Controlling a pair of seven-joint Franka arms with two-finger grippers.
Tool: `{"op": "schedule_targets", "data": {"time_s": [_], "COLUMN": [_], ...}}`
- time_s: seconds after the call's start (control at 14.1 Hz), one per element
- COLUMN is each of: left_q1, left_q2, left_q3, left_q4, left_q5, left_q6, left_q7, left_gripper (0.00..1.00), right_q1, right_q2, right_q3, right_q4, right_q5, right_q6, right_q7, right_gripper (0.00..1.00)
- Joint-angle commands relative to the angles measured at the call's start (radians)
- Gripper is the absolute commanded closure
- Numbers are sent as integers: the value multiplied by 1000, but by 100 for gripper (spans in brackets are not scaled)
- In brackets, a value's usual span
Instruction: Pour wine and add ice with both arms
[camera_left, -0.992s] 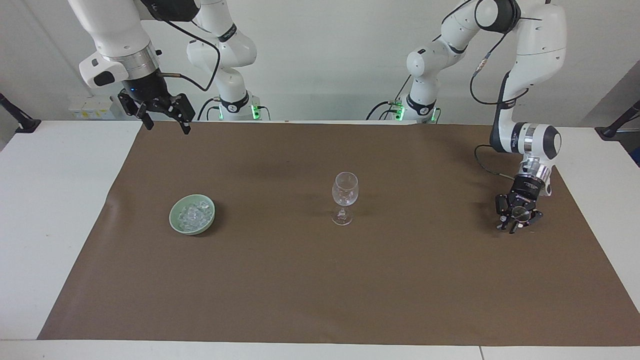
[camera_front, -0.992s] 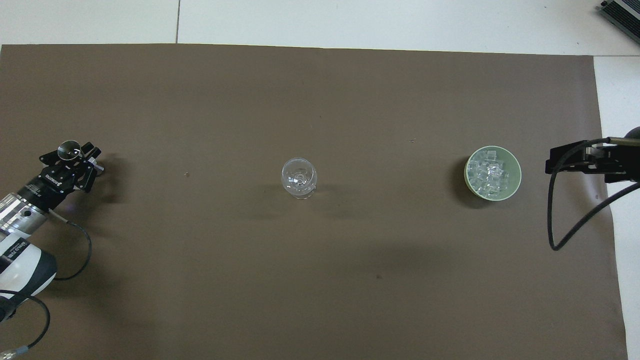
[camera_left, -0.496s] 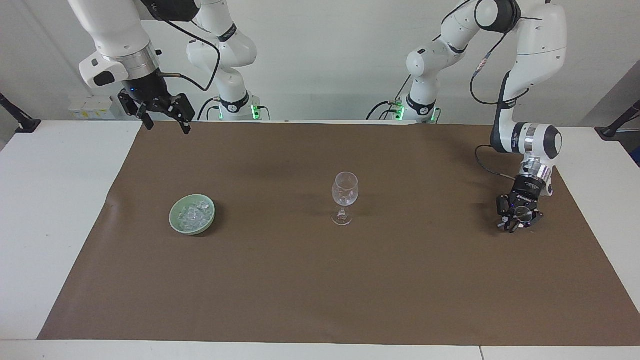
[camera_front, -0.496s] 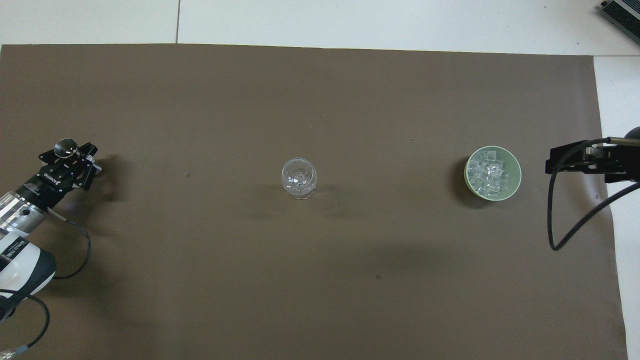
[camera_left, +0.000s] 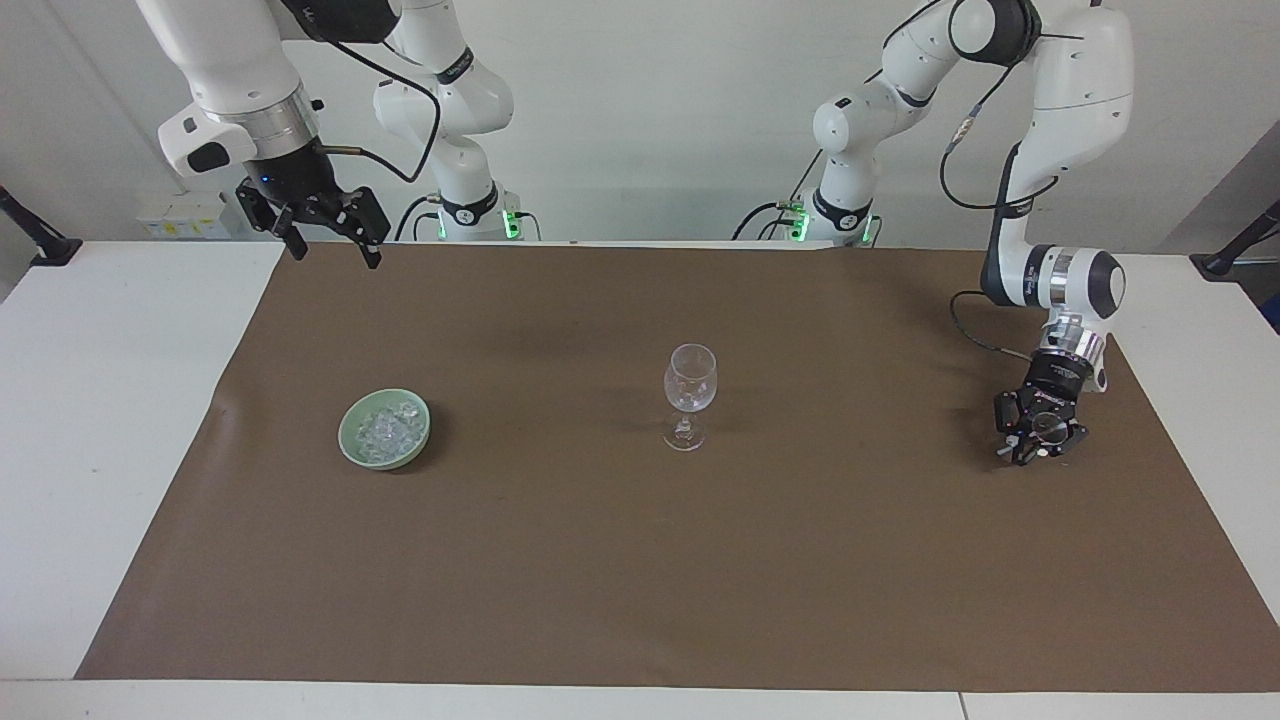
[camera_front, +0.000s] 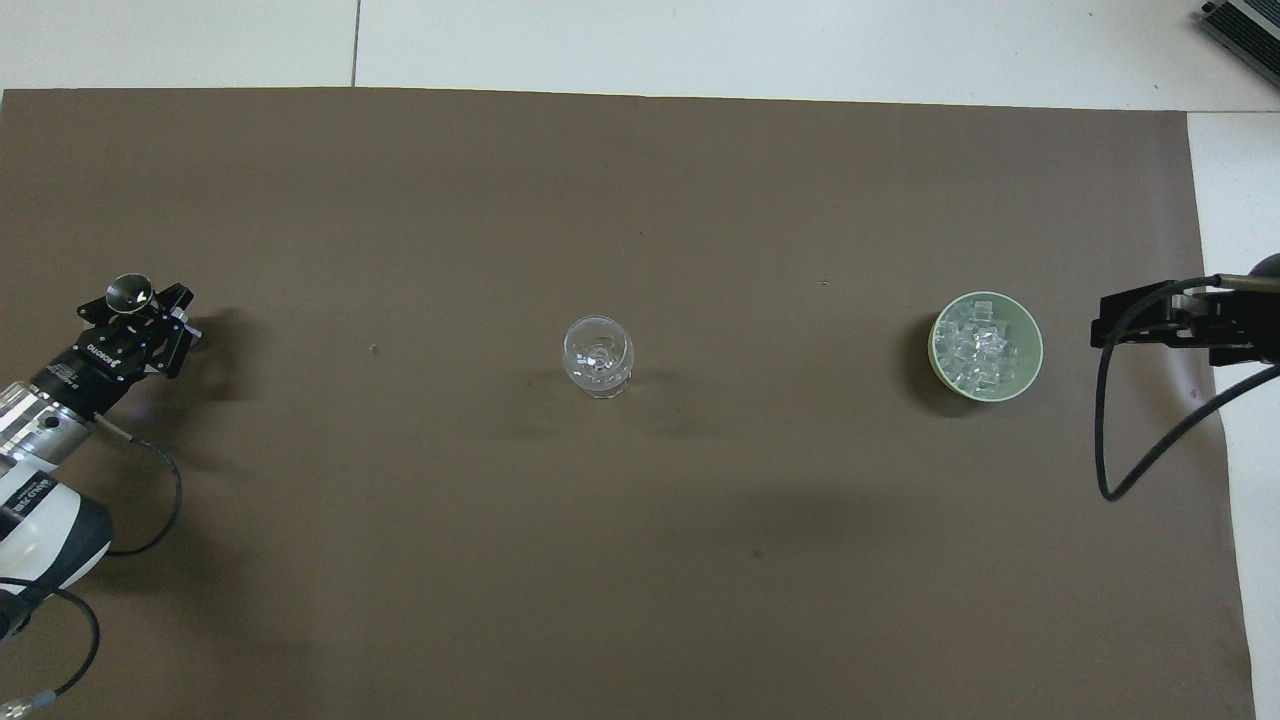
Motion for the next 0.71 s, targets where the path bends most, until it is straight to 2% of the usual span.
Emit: {"op": "schedule_targets", "data": {"time_s": [0.0, 0.64], "left_q1": [-20, -44], "left_q2": [-15, -40], "left_q3": [7, 7], "left_q4": [-1, 3], "left_q5": [-27, -27], "left_q6": [21, 25], "left_q7": [-4, -4], "left_gripper": [90, 92], "right_q1": [0, 0], "right_q2": [-24, -24], "right_q3": [0, 0], "right_q4": [-26, -26], "right_q5": [-2, -2], "right_q6": [0, 0], "right_q7": [-15, -15], "right_gripper": [0, 0]}}
